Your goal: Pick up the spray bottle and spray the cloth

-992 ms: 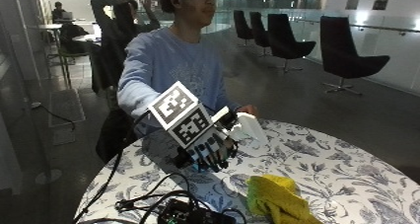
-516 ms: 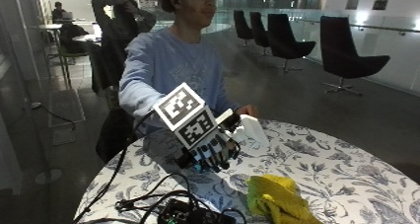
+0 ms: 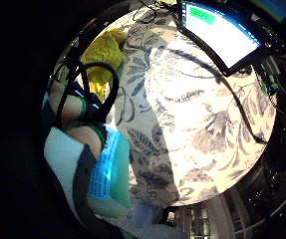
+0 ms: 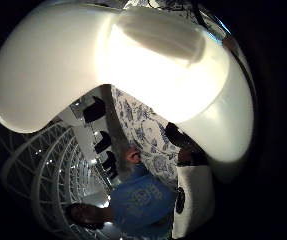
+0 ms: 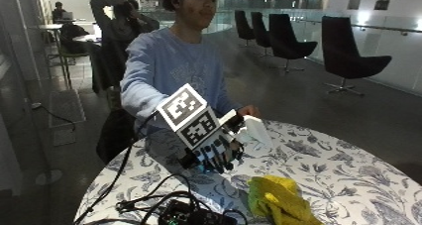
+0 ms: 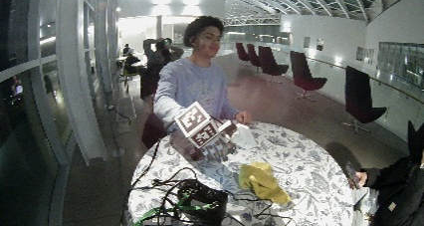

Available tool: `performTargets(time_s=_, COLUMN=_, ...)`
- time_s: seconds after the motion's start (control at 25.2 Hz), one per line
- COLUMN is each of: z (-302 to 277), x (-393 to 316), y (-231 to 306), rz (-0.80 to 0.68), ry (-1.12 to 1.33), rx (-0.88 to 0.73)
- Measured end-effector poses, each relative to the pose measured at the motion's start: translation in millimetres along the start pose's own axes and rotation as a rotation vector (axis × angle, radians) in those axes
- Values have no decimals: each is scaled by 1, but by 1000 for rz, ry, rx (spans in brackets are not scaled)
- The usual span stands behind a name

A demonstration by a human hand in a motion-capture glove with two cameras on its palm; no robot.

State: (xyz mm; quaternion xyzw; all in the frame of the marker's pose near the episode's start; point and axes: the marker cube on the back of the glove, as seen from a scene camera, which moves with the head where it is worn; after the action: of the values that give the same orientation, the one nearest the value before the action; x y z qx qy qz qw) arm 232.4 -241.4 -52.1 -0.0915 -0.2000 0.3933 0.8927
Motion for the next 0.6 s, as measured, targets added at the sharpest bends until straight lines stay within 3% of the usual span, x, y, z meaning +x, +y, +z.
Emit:
performTargets(time_s=0.16, z=11, x=-15, y=3, rz=-79, ry=-120, rx=64)
performTargets(time_s=0.36, z=40, x=-64, y=10, rz=-304, ry=-400, rx=114)
performTargets(time_s=0.6, z=120, x=-151, y=31, rz=-589, ry=-634, rx=-30)
